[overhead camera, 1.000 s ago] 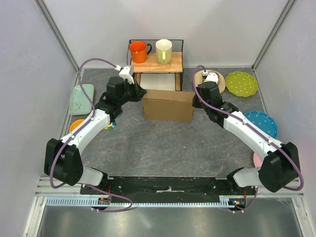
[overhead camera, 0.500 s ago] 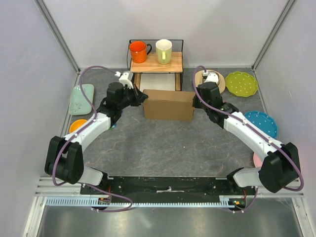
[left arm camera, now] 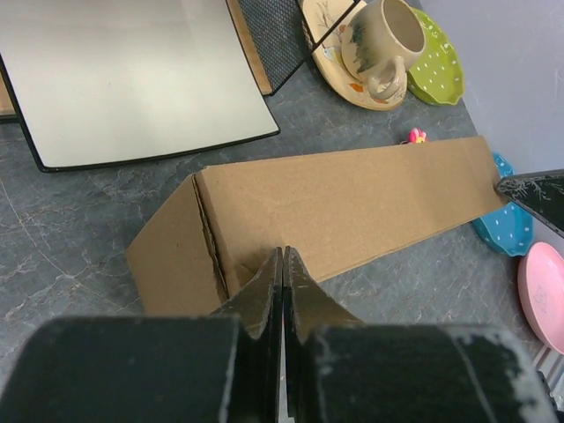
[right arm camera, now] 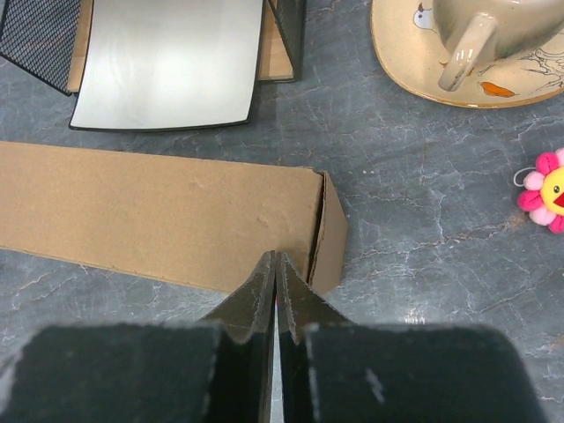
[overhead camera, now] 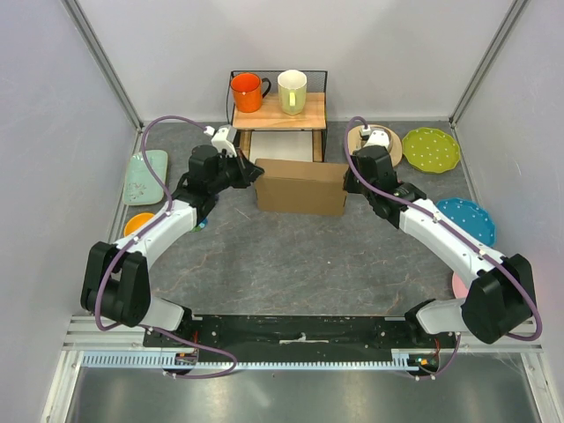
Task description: Fold the paper box
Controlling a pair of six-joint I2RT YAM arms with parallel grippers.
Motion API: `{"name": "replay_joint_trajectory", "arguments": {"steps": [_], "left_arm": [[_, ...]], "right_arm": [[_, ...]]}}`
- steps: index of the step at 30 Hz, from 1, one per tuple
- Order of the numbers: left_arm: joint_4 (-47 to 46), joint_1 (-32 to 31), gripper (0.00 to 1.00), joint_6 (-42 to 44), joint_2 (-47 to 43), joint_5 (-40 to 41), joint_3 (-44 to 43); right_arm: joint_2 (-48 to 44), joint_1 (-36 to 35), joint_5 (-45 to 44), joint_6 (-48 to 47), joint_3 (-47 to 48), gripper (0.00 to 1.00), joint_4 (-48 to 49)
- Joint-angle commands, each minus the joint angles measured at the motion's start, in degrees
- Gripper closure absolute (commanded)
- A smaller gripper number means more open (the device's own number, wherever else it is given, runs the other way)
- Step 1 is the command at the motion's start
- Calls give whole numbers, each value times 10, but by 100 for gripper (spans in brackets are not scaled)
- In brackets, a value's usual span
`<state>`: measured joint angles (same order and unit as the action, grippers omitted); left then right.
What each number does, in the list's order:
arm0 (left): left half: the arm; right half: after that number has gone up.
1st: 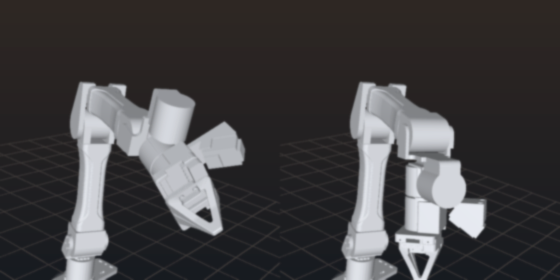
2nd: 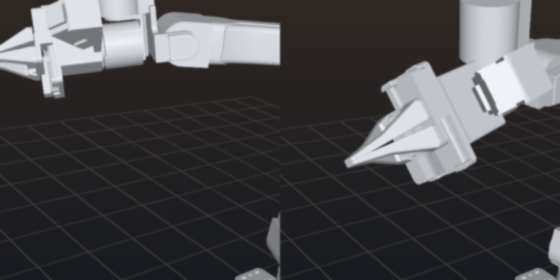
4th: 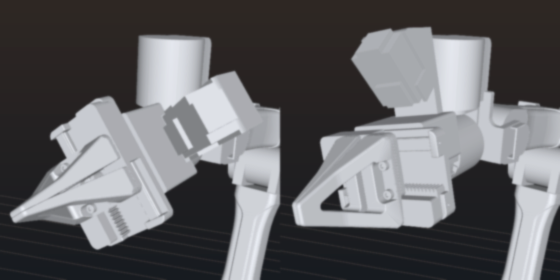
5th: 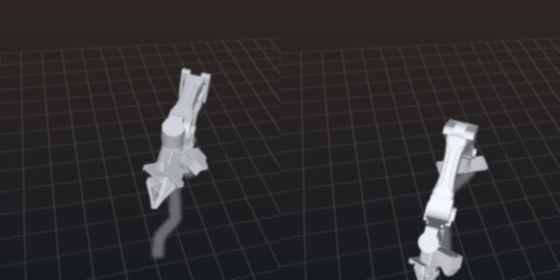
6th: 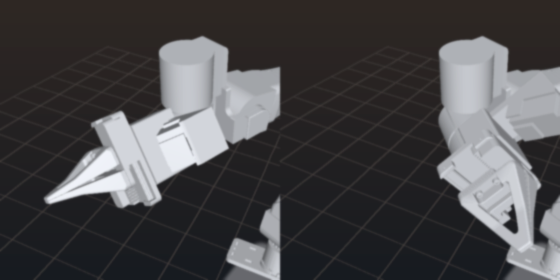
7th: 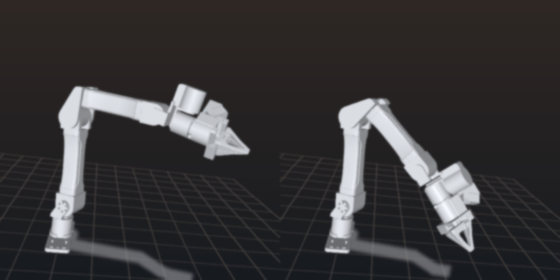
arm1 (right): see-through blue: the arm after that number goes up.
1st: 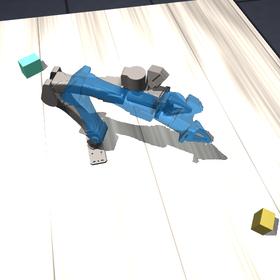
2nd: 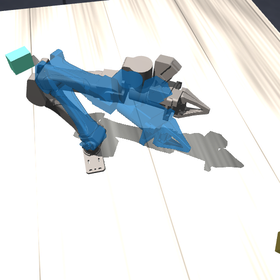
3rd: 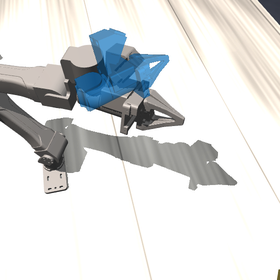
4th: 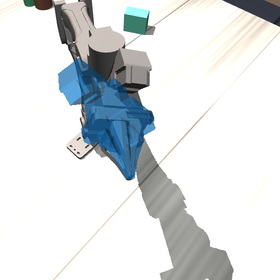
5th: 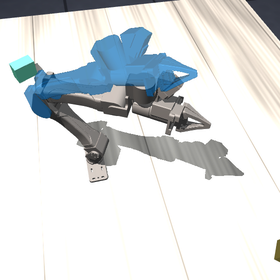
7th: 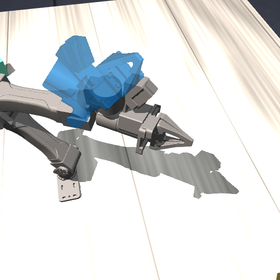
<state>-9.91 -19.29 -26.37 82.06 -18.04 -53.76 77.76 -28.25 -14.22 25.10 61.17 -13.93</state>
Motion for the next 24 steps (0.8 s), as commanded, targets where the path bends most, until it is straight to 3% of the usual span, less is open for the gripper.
{"name": "replay_joint_trajectory", "arguments": {"steps": [1, 7, 12, 14, 15, 16, 19, 24], "left_arm": [[38, -7, 98, -6, -20, -29, 40], [-17, -43, 98, -7, -144, 3, 195], [-27, -66, 98, -16, -323, 55, 298], [-24, -66, 93, -18, -370, 95, 325], [-22, -66, 83, -18, -414, 109, 331], [-9, -66, 77, -18, -431, 138, 332], [8, -66, 66, -14, -470, 166, 319], [57, -66, 59, -39, -418, 175, 288]], "right_arm": [[22, -4, 46, 7, -55, 94, -70], [-64, -27, 62, 40, -160, 93, -51], [-135, -40, 79, 64, -203, 90, -56], [-165, -43, 82, 77, -211, 84, -56], [-173, -44, 77, 83, -212, 79, -58], [-189, -44, 73, 88, -207, 67, -61], [-214, -44, 51, 102, -191, 55, -69], [-184, -44, 31, 98, -172, 49, -72]]}}
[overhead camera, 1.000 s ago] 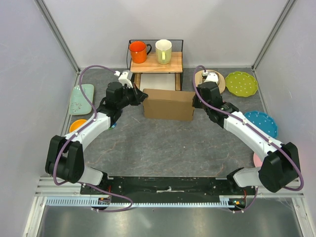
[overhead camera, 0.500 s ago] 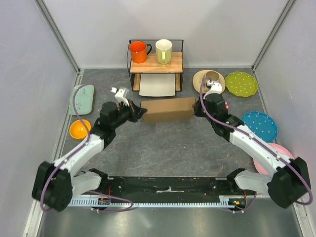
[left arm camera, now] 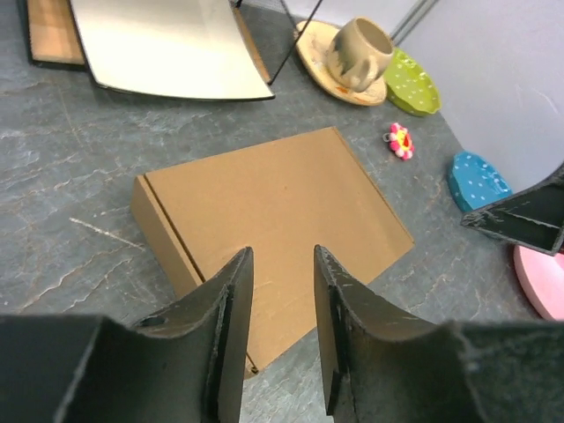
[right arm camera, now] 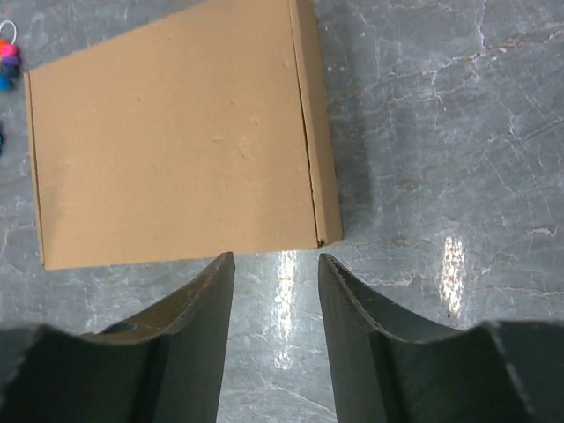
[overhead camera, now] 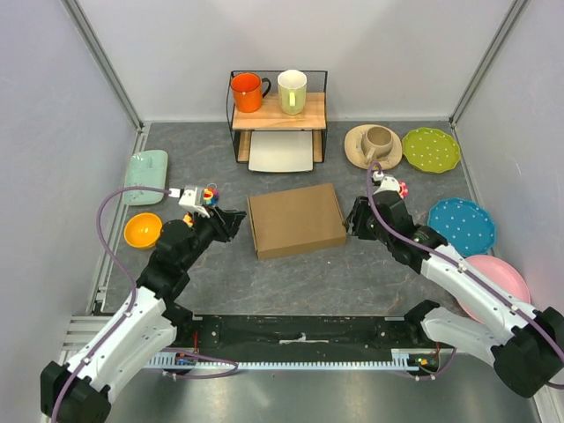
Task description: Fold the paper box
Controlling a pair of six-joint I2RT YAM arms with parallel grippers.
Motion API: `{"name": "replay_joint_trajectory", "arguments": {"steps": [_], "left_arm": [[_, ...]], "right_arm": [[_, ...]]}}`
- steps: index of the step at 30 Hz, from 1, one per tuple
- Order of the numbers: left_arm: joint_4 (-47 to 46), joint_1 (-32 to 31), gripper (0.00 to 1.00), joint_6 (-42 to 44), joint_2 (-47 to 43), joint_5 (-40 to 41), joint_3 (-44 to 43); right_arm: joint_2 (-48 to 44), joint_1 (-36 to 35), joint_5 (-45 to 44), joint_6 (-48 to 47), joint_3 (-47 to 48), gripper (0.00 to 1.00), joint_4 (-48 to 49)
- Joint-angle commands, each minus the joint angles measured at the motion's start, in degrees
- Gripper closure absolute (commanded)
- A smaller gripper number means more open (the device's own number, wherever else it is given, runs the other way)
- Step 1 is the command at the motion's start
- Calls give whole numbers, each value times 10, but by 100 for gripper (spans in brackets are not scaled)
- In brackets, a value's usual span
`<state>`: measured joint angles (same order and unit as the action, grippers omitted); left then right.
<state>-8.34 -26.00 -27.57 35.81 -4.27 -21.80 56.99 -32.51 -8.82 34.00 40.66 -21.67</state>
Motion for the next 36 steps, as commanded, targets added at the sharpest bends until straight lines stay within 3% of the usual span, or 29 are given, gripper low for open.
{"name": "replay_joint_trajectory", "arguments": {"steps": [1, 6, 8, 11, 16, 25, 36], "left_arm": [[55, 2, 59, -37, 57, 41, -39], [84, 2, 52, -119, 128, 37, -27], [39, 2, 40, -152, 143, 30, -1], [-13, 2, 33, -164, 171, 31, 19], [-55, 2, 33, -120, 238, -9, 4], [-62, 17, 36, -56, 383, -64, -57], [-60, 42, 37, -32, 416, -66, -90]], "right_arm": [[34, -1, -27, 6, 35, 48, 5], [110, 8, -46, 8, 51, 37, 36], [130, 10, -43, 12, 57, 31, 65], [180, 18, -28, 10, 64, 28, 76], [232, 24, 15, 11, 39, 30, 105], [203, 24, 69, 48, -39, 34, 141], [186, 24, 65, 42, -39, 35, 114]]}}
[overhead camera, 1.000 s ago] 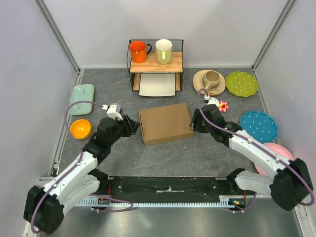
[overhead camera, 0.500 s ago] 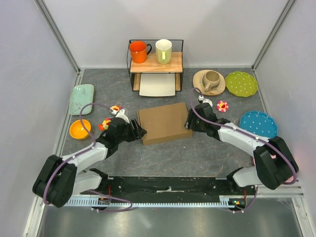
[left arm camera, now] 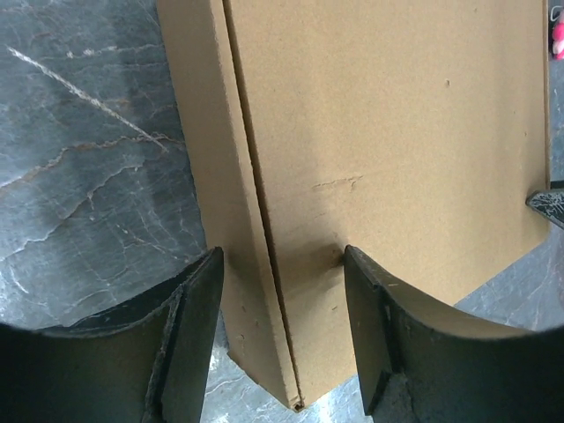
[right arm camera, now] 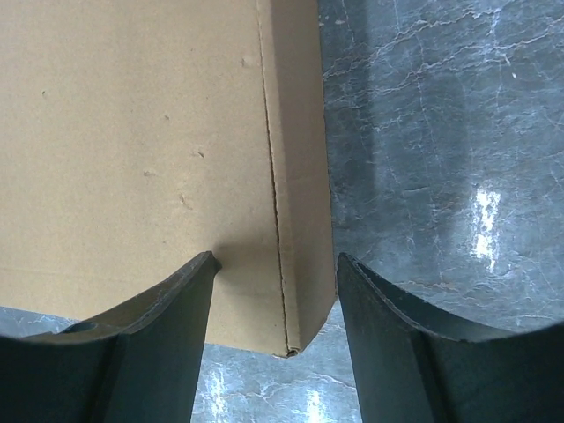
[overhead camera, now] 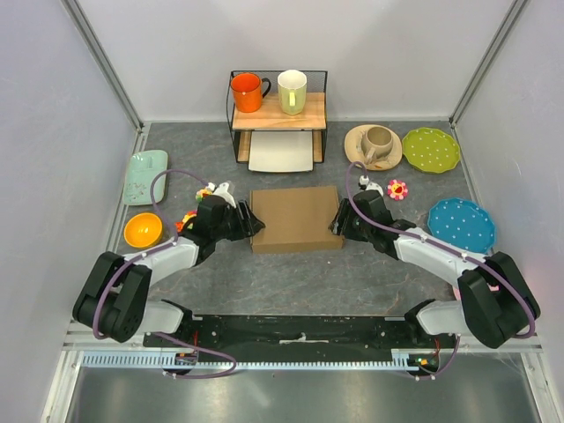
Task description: Fold the paper box
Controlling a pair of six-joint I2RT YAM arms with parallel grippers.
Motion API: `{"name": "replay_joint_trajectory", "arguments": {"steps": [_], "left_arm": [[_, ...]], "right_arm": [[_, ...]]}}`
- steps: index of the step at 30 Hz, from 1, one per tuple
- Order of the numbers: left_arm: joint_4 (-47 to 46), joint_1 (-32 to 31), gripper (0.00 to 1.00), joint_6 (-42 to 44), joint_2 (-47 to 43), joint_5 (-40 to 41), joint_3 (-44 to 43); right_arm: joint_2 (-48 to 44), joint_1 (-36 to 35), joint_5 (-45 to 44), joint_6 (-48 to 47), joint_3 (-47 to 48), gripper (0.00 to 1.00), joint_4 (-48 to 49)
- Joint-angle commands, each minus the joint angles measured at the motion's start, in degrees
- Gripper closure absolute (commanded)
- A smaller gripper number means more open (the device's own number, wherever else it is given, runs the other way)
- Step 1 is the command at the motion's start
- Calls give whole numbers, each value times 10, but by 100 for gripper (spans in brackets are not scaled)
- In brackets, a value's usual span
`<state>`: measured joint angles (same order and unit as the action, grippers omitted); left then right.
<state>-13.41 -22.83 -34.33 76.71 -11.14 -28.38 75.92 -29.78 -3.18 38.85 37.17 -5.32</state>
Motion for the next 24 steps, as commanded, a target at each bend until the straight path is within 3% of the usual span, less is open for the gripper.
{"name": "replay_joint_trajectory", "arguments": {"steps": [1, 7, 10, 14, 21, 24], "left_arm": [[-7, 12, 36, 38, 6, 9, -28], [91, 22, 34, 33, -69, 72, -61], [228, 22, 33, -4, -148, 152, -92], [403, 19, 33, -85, -161, 215, -140], [414, 19, 41, -87, -186, 140, -128], [415, 19, 39, -68, -198, 127, -125]], "right_arm": [[-5, -5, 4, -8, 4, 34, -54], [-55, 11, -100, -24, 80, 30, -144], [-102, 15, -167, -54, 142, 28, -199], [-130, 8, -196, -92, 190, 26, -226], [-146, 6, -142, -60, 134, 25, -180], [-159, 5, -136, -64, 122, 25, -165]]}}
